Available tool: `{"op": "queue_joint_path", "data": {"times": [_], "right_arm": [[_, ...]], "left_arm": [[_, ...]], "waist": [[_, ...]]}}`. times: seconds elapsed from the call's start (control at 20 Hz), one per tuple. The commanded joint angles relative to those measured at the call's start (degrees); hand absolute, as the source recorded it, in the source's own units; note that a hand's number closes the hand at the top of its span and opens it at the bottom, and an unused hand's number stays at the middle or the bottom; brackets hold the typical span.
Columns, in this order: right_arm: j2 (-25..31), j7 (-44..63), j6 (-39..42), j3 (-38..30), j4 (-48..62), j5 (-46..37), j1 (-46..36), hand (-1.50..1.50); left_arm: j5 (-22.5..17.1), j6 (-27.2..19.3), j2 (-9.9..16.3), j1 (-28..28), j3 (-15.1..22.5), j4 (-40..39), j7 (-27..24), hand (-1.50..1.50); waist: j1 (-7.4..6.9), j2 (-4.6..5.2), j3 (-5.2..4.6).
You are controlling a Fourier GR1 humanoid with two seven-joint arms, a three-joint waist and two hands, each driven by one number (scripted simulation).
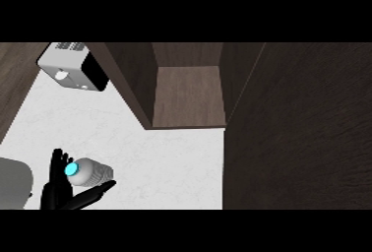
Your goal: Pick up the bottled water, place it into the cabinet and close the cabinet
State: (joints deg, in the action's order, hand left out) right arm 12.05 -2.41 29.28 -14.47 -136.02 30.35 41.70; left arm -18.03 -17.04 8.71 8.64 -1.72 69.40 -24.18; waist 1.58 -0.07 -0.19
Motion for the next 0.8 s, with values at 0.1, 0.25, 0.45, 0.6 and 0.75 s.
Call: {"op": "queue_joint_path", "data": {"times": [0.1, 0.25, 0.45, 0.6, 0.75], "right_arm": [[-0.44, 2.72, -1.0, -1.36, -10.73, 9.67, 5.61, -1.5], [-0.17, 2.45, -1.55, -0.57, -12.34, 10.21, 6.18, -1.5], [1.06, 2.42, -2.4, -2.26, -11.67, 11.71, 6.6, -1.5], [1.68, 1.12, -0.29, -3.63, -12.16, 12.3, 9.06, -1.5], [2.16, 1.81, -2.72, -1.92, -11.57, 10.13, 6.48, -1.5]], "left_arm": [[-3.9, 7.29, -1.8, -2.88, -3.44, -9.55, -7.91, -1.5], [-5.33, 11.96, -1.93, -4.43, -4.03, -13.38, -10.26, -1.5], [-3.7, 14.83, -4.48, -5.97, -2.65, -18.74, -16.3, -1.5], [-5.32, 16.83, -3.43, -8.77, -4.73, -21.09, -16.73, 1.5], [-8.31, 22.05, -4.99, -11.05, -6.18, -24.74, -18.67, 1.5]], "waist": [[-0.21, -0.04, 0.02], [-0.06, -0.03, -0.03], [-0.32, 0.06, 0.0], [-0.06, -0.03, 0.02], [-0.49, 0.17, -0.05]]}}
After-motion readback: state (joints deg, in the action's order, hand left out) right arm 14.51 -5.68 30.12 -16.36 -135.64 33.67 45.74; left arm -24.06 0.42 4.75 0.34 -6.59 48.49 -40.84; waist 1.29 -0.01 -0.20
